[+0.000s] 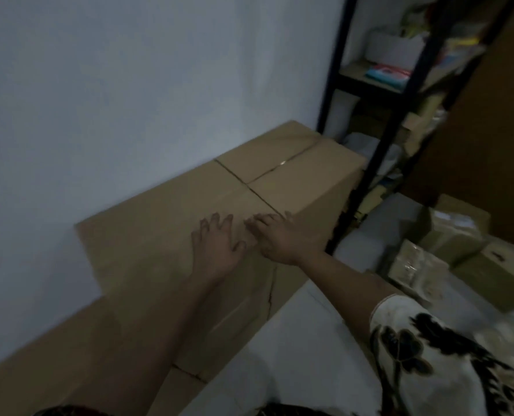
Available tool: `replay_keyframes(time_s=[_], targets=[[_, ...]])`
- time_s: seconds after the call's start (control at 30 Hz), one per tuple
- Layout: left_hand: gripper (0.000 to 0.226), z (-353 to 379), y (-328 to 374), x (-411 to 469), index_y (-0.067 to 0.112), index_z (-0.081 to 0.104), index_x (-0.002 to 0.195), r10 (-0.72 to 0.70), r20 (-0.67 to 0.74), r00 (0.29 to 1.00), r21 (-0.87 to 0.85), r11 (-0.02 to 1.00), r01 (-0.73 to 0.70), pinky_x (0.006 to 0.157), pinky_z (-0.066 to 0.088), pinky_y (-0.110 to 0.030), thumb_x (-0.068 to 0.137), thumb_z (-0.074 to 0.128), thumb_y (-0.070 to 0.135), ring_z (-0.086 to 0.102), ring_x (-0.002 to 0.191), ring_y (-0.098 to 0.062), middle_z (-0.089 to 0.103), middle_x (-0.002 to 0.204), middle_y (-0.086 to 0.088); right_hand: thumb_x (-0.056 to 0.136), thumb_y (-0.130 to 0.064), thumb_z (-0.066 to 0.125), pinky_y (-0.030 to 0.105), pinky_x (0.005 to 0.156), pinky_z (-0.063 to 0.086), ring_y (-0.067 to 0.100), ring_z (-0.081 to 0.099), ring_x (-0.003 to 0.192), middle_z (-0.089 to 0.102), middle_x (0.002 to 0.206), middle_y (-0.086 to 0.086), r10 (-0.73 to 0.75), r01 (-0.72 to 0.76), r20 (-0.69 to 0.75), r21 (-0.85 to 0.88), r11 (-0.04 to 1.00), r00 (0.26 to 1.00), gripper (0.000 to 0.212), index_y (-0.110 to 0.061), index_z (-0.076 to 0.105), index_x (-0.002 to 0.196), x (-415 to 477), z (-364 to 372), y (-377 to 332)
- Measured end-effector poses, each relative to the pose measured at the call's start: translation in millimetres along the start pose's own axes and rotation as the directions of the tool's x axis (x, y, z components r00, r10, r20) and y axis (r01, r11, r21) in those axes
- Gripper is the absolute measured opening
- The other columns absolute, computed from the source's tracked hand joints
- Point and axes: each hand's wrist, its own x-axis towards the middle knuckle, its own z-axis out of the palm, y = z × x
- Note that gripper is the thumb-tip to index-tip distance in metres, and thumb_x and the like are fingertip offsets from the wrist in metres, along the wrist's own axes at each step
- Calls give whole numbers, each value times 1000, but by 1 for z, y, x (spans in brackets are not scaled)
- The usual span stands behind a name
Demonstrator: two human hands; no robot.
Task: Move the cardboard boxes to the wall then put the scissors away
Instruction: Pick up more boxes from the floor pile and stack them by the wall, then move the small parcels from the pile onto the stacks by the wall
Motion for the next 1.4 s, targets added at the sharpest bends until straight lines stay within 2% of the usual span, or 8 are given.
replay_keyframes(time_s=[0.13, 0.2, 0.37, 0.53, 0.83, 1.1, 1.23, 1.4], targets=[[76, 22, 71, 6, 20, 32, 148, 219, 30, 975, -75, 973, -217, 111, 25, -47, 80, 38, 53, 24, 142, -33, 29, 154, -12, 95, -25, 52, 41, 108, 22, 27, 31, 140, 24, 157, 10, 285, -238, -160, 262, 935, 945, 68, -20, 20, 154, -59, 22, 33], [76, 33, 100, 6, 18, 32, 148, 297, 57, 953, -110, 951, -290, 111, 25, -46, 81, 45, 50, 24, 141, -33, 31, 152, -14, 96, -27, 52, 40, 108, 22, 24, 27, 142, 22, 158, 7, 423, -355, -166, 326, 876, 891, 68, -23, 18, 154, -82, 32, 45], [66, 73, 173, -12, 18, 33, 148, 507, 142, 850, -194, 857, -478, 113, 23, -52, 89, 51, 41, 26, 141, -35, 32, 152, -14, 91, -30, 57, 48, 107, 31, 31, 38, 134, 31, 153, 10, 740, -634, -134, 431, 642, 659, 71, -22, 23, 153, -156, 59, 79], [63, 109, 218, -29, 24, 34, 148, 628, 269, 731, -231, 778, -584, 116, 16, -53, 89, 48, 40, 16, 146, -35, 26, 156, -12, 89, -23, 60, 46, 103, 33, 34, 38, 133, 31, 151, 13, 887, -761, -28, 502, 412, 461, 77, -19, 20, 154, -218, 84, 93], [68, 158, 293, -69, 25, 21, 152, 715, 474, 513, -173, 647, -742, 117, 12, -53, 93, 52, 38, 6, 147, -34, 11, 162, -6, 89, -32, 62, 54, 110, 24, 35, 30, 139, 22, 156, 15, 974, -891, 126, 439, 117, 190, 83, -23, 12, 154, -314, 131, 118], [62, 204, 381, -93, 26, 22, 153, 790, 481, 380, -182, 514, -838, 117, 8, -48, 98, 44, 45, 9, 148, -29, 18, 160, -4, 90, -36, 60, 57, 111, 21, 37, 25, 141, 15, 160, 14, 978, -903, 159, 425, 55, 134, 84, -32, 7, 155, -380, 153, 170], [62, 242, 416, -103, 31, 22, 152, 771, 561, 301, -148, 451, -880, 117, 16, -51, 95, 43, 48, 17, 145, -34, 19, 160, -3, 91, -40, 58, 56, 110, 23, 40, 29, 139, 7, 162, 12, 970, -921, 210, 389, 31, 121, 86, -36, 0, 155, -415, 169, 191], [63, 281, 457, -117, 31, 17, 153, 734, 647, 206, -123, 367, -922, 114, 18, -56, 97, 43, 45, 19, 142, -40, 16, 161, -1, 93, -45, 55, 55, 108, 25, 41, 33, 135, 9, 161, 14, 955, -931, 293, 359, -72, 39, 83, -35, 0, 155, -456, 196, 224]])
